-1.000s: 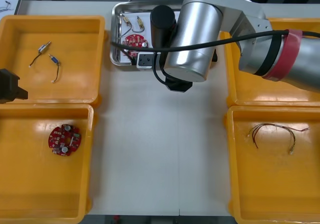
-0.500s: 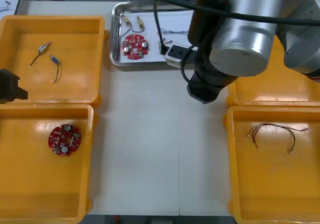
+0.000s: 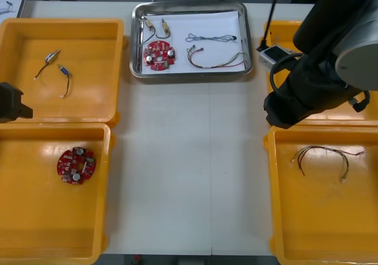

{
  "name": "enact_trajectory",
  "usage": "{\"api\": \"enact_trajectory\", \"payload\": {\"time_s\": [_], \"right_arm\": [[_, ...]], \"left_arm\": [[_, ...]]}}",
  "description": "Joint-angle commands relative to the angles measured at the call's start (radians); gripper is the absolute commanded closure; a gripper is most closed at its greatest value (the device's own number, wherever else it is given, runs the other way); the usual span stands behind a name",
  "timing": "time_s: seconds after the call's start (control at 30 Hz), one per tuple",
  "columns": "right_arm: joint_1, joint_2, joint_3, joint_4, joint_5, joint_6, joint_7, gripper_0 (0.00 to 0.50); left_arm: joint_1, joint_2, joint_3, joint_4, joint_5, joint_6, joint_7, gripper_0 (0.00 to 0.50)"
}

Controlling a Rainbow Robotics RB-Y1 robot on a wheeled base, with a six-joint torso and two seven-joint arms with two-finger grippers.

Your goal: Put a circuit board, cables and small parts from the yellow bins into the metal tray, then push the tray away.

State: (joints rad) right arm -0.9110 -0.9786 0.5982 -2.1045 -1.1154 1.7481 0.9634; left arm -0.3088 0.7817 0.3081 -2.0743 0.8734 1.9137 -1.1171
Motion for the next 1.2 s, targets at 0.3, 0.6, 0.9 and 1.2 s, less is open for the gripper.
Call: {"api": "enact_trajectory", "payload": {"time_s": [0.3,0.6,0.9,1.2], "right_arm": [[0.302,-0.172,-0.301,-0.138,-0.035,0.033,-0.199,0.000],[0.529,-0.178,-0.520,-0.163,-0.041,0.036,-0.155,0.000],[0.698,-0.143,-0.687,-0.135,-0.014,0.033,0.009,0.000],[0.750,-0.103,-0.706,-0.081,0.029,-0.010,0.034,0.000]], "left_arm": [[0.013,0.047,0.016,-0.032,-0.008,0.006,-0.069,0.000],[0.013,0.047,0.016,-0.032,-0.008,0.006,-0.069,0.000],[0.013,0.047,0.016,-0.032,-0.008,0.006,-0.069,0.000],[0.013,0.047,0.016,-0.032,-0.008,0.006,-0.069,0.000]]}}
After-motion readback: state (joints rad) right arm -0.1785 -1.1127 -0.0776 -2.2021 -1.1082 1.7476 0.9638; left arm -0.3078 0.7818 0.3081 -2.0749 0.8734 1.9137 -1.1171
